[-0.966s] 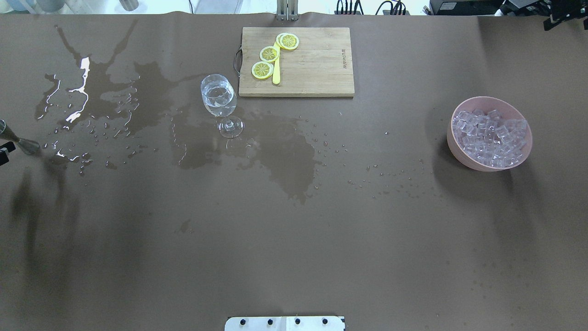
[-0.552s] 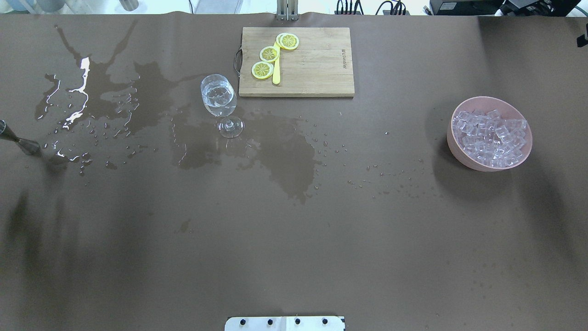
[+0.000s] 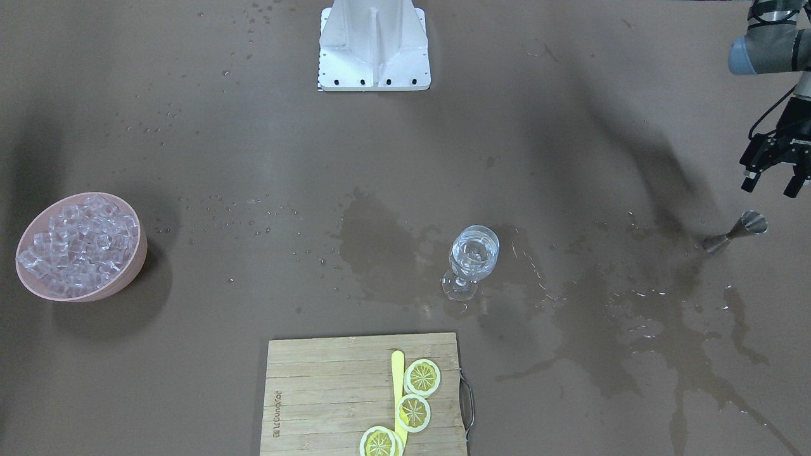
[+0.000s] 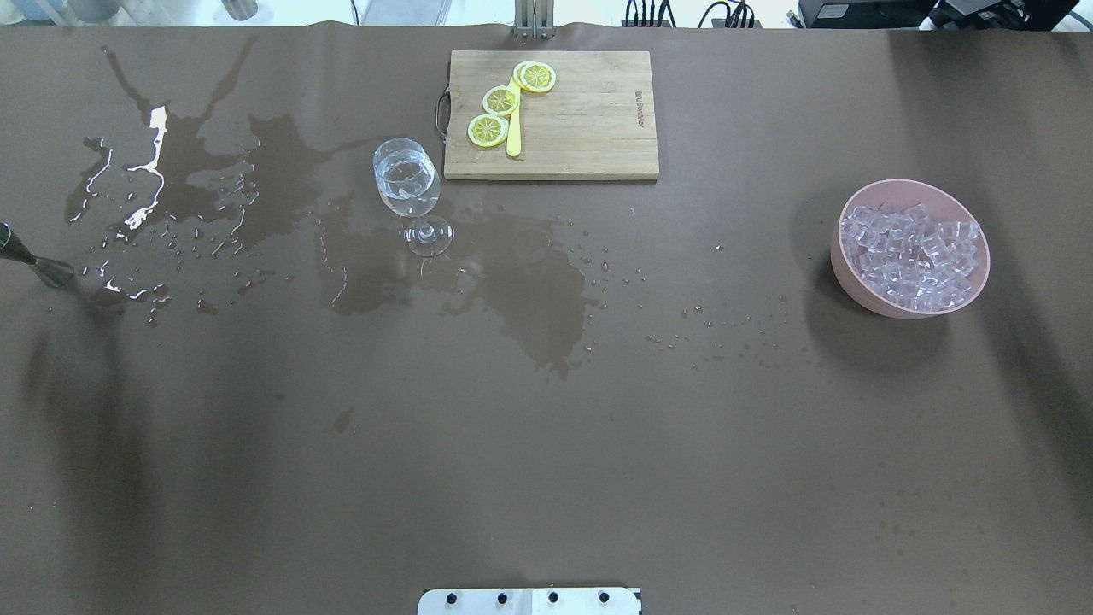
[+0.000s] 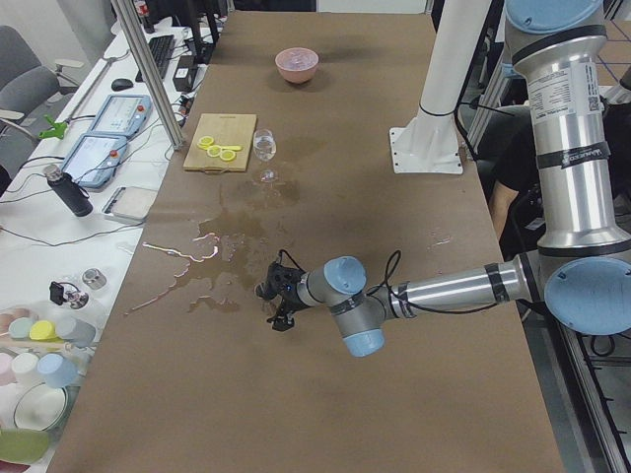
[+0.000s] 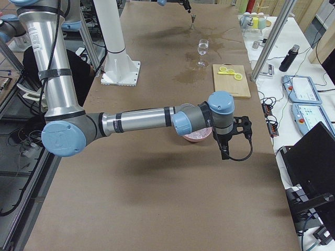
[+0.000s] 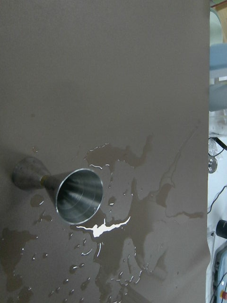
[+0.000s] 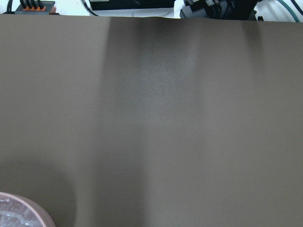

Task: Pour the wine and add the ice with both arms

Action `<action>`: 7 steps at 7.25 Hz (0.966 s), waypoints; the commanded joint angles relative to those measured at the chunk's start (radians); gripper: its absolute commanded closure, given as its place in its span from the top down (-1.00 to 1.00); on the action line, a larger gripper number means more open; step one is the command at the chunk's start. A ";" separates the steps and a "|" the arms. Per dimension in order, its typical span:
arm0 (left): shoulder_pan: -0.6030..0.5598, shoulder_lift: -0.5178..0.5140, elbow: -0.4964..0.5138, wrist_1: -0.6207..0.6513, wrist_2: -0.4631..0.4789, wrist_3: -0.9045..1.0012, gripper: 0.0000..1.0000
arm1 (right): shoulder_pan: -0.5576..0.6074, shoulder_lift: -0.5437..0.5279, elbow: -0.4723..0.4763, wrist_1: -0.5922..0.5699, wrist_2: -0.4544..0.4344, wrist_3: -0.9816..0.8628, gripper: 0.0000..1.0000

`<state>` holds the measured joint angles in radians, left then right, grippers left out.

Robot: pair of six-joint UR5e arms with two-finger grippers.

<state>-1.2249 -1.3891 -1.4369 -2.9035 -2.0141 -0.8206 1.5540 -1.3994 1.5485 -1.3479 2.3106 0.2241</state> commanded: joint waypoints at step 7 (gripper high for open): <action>-0.324 -0.149 -0.074 0.702 -0.262 0.352 0.92 | 0.032 -0.086 -0.073 0.027 0.023 -0.124 1.00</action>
<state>-1.5032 -1.4884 -1.4976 -2.3717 -2.2440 -0.5333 1.5862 -1.4747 1.4800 -1.3266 2.3294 0.1051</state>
